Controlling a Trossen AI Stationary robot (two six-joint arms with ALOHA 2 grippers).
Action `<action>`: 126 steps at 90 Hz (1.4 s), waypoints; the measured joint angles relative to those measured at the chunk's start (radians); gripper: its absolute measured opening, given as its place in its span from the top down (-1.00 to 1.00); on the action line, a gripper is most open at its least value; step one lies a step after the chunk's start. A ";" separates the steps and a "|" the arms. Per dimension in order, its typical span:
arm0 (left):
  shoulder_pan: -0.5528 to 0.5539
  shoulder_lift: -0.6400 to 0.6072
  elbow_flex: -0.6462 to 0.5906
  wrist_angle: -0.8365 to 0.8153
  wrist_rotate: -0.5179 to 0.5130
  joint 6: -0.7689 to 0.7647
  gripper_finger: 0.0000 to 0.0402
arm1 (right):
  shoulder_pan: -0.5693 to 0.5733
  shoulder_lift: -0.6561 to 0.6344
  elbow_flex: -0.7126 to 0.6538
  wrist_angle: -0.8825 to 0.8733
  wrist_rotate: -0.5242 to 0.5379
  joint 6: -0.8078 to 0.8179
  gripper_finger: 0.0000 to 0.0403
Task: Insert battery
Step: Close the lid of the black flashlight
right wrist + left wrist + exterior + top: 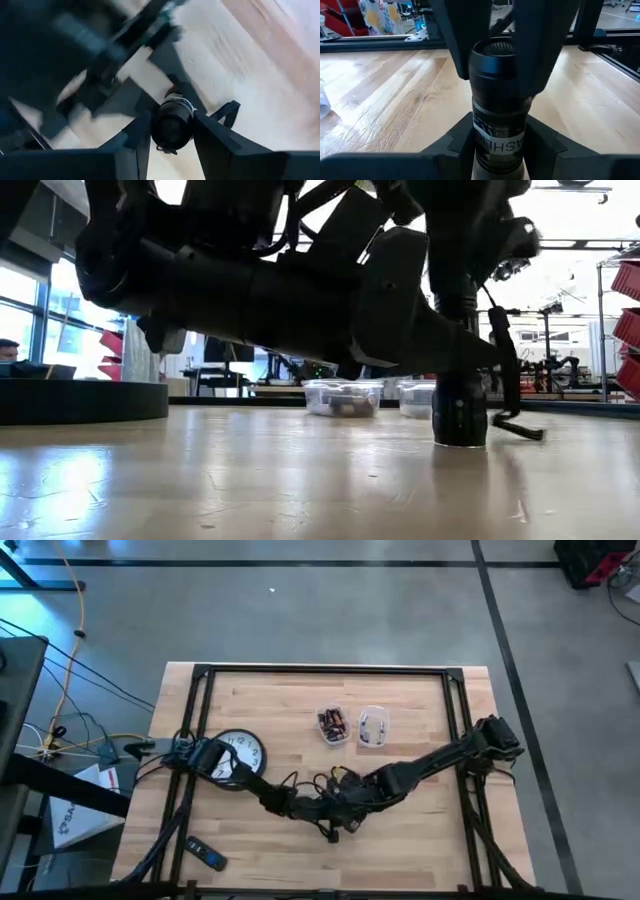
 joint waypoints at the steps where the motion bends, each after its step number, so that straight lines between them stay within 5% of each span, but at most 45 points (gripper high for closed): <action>1: 0.000 0.000 0.000 0.000 0.000 0.000 0.48 | 0.000 0.000 0.000 0.000 0.000 0.017 0.43; 16: 0.003 0.000 0.000 -0.006 0.007 0.007 0.48 | -0.009 -0.002 0.000 0.014 -0.024 0.065 0.36; 27: 0.003 0.000 0.001 -0.007 0.008 0.012 0.48 | -0.016 -0.019 0.000 0.015 -0.064 -0.062 0.28; 48: 0.003 0.000 0.000 -0.006 0.007 -0.006 0.48 | -0.051 -0.058 0.001 0.019 -0.126 -0.617 0.11; 65: 0.003 0.000 0.000 -0.005 0.006 -0.007 0.48 | -0.043 -0.059 0.001 -0.029 -0.150 -1.263 0.08; 81: 0.003 0.000 0.000 -0.006 0.006 -0.007 0.48 | -0.014 -0.059 0.001 -0.022 -0.094 -1.701 0.08; 126: 0.003 0.000 0.000 -0.005 0.006 -0.008 0.48 | -0.005 -0.007 0.001 -0.005 -0.086 -1.932 0.23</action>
